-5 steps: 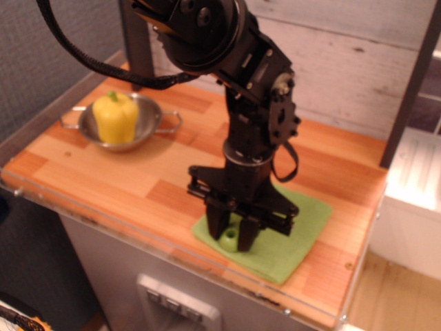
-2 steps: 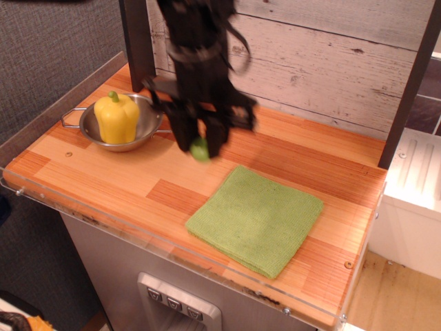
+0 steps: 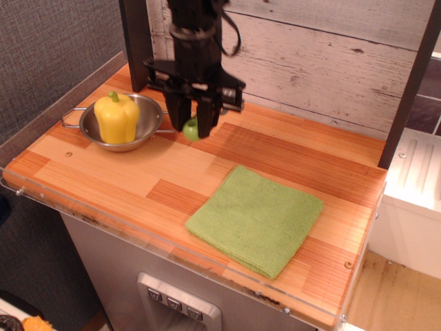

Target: Move the knife towards vegetable in pot

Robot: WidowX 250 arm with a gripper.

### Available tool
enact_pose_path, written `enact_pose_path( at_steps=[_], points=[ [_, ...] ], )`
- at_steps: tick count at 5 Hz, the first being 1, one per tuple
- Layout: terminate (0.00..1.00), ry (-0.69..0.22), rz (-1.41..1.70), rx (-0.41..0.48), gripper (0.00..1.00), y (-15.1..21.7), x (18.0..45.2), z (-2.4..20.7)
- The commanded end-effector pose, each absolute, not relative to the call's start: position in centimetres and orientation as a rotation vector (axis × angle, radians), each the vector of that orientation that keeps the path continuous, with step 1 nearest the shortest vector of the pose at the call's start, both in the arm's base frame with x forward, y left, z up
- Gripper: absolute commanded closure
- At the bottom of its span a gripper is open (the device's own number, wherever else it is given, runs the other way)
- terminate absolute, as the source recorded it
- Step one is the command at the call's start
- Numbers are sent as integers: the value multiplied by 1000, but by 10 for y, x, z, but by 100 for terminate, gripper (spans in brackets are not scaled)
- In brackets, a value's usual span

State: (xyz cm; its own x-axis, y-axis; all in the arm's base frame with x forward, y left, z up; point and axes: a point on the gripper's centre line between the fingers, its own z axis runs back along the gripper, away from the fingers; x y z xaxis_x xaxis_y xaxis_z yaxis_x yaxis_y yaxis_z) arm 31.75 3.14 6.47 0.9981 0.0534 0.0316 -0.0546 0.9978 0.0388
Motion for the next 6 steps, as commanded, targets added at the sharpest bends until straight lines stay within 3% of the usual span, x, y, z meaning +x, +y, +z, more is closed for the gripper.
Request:
enact_pose_path(
  at_steps=[1, 3, 4, 5, 6],
  points=[
    [0, -42, -23, 133, 100, 23, 348, 39],
    [0, -24, -60, 161, 100, 26, 369, 21],
    [0, -7, -59, 156, 0, 29, 370, 20],
    [0, -27, -64, 138, 0, 29, 369, 27],
    [0, -99, -41, 110, 0, 37, 368, 55]
  ],
)
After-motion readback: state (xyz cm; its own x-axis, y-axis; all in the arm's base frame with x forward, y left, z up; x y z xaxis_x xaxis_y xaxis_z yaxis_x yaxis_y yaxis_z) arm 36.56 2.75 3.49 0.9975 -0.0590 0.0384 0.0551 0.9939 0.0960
